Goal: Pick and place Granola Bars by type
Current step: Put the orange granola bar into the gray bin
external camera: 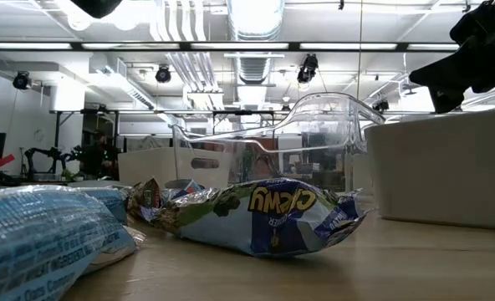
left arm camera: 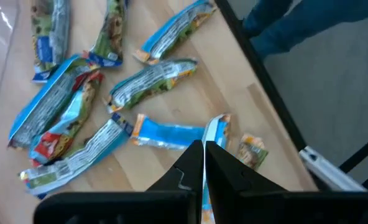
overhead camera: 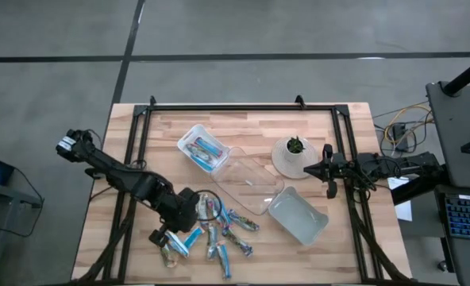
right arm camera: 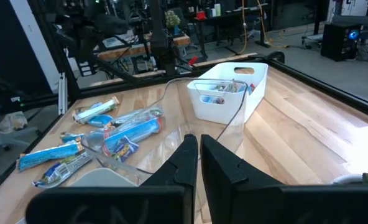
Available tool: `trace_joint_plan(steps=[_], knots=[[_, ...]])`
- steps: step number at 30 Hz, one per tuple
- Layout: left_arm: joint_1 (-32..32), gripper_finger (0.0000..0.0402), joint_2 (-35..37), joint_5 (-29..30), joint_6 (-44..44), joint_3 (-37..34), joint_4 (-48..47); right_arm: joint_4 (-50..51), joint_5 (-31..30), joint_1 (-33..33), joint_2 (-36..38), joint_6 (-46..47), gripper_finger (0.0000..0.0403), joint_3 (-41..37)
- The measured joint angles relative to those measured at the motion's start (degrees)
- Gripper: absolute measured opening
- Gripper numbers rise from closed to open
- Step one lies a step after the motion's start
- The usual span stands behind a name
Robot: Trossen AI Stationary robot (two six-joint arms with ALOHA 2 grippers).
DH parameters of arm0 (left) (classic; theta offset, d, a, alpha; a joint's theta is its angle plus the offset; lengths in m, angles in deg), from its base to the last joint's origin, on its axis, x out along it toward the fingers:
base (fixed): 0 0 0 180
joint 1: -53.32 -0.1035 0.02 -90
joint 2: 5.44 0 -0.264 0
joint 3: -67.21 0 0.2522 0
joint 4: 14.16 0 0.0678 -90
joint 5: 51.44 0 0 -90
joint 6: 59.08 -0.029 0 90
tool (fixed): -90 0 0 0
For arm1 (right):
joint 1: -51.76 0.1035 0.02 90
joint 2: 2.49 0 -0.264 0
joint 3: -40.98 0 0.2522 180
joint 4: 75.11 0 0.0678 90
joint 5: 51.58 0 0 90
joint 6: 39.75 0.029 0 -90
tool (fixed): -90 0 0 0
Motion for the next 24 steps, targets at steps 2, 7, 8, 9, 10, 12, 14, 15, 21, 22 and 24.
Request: trace_joint_plan(steps=[2, 7, 8, 9, 10, 12, 14, 15, 21, 22, 24], knots=[[0.57, 0.0000, -1.01, 0.02, 1.34, 1.10, -1.03, -0.01, 0.00, 0.01, 0.00, 0.00, 0.0013, -0.01], [2.07, 0.0000, -4.15, 0.09, 2.21, 2.32, -2.37, -0.02, 0.00, 0.00, 0.00, 0.00, 0.0013, -0.02], [2.49, 0.0000, -4.79, 0.26, 2.32, 2.26, -2.39, -0.02, 0.00, 0.01, 0.00, 0.00, 0.0013, -0.01], [2.90, 0.0000, -5.43, 0.63, 2.51, 2.25, -2.56, 0.00, -0.02, 0.00, 0.00, 0.00, 0.0013, 0.00], [3.44, 0.0000, -5.99, 0.98, 2.55, 2.25, -2.73, -0.01, -0.01, 0.01, 0.00, 0.00, 0.0013, -0.01], [4.73, 0.0000, -7.17, 1.88, 2.56, 2.25, -2.80, -0.02, 0.00, 0.00, 0.00, 0.00, 0.0013, 0.00], [5.92, 0.0000, -8.02, 2.47, 2.53, 2.21, -2.94, 0.00, 0.00, 0.02, 0.00, 0.00, 0.0013, 0.00], [6.58, 0.0000, -8.27, 3.23, 2.55, 2.21, -3.07, 0.00, 0.00, 0.00, 0.00, 0.00, 0.0013, -0.02], [10.71, 0.0000, -9.74, 7.37, 2.54, 2.14, -4.60, -0.02, 0.00, 0.00, 0.00, 0.00, 0.0013, 0.00], [11.32, 0.0000, -10.03, 7.37, 2.70, 2.10, -5.03, 0.00, 0.00, 0.02, 0.00, 0.00, 0.0013, 0.00], [12.28, 0.0000, -10.46, 7.37, 4.72, 2.10, -6.21, 0.00, -0.02, 0.00, 0.00, 0.00, 0.0013, 0.00]])
